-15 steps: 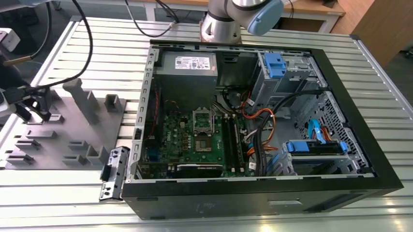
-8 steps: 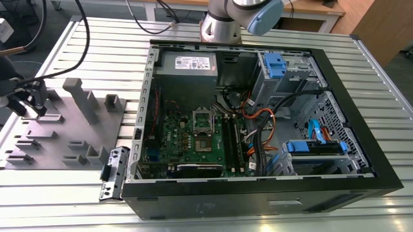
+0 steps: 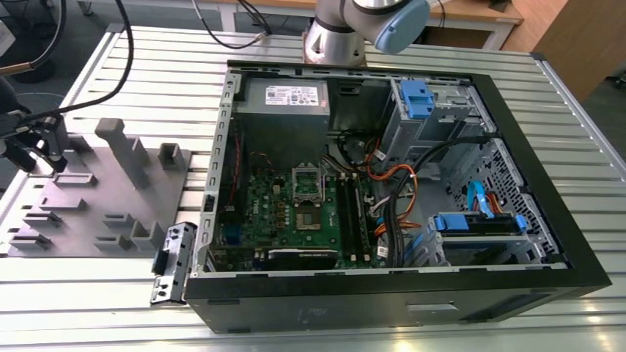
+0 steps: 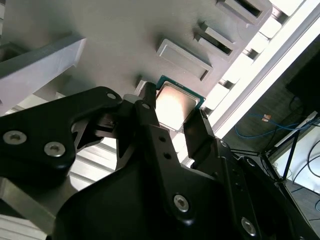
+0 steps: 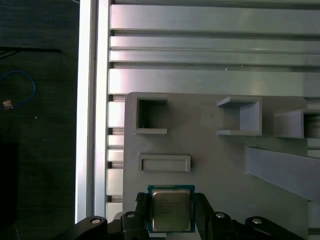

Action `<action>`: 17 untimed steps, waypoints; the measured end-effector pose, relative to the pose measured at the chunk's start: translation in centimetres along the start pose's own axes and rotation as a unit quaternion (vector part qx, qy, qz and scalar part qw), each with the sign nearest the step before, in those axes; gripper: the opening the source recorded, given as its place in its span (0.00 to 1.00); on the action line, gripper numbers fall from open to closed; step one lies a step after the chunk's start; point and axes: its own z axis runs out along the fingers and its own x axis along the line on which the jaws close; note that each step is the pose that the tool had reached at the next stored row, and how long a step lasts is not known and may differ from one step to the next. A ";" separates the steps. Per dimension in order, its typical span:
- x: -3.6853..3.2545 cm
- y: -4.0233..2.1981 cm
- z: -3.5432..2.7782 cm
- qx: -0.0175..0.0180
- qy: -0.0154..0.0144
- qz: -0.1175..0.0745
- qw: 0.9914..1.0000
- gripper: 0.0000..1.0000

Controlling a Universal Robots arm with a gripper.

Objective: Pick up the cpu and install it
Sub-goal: 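Pick up the cpu and move it towards the insertion slot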

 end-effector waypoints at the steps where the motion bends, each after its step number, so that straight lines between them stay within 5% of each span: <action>1: 0.00 0.00 -0.01 0.000 0.000 0.000 1.000 0.47; 8: -0.01 0.01 -0.37 0.000 0.000 0.000 1.000 0.47; 17: -0.05 0.09 -2.21 0.000 0.000 0.000 1.000 0.47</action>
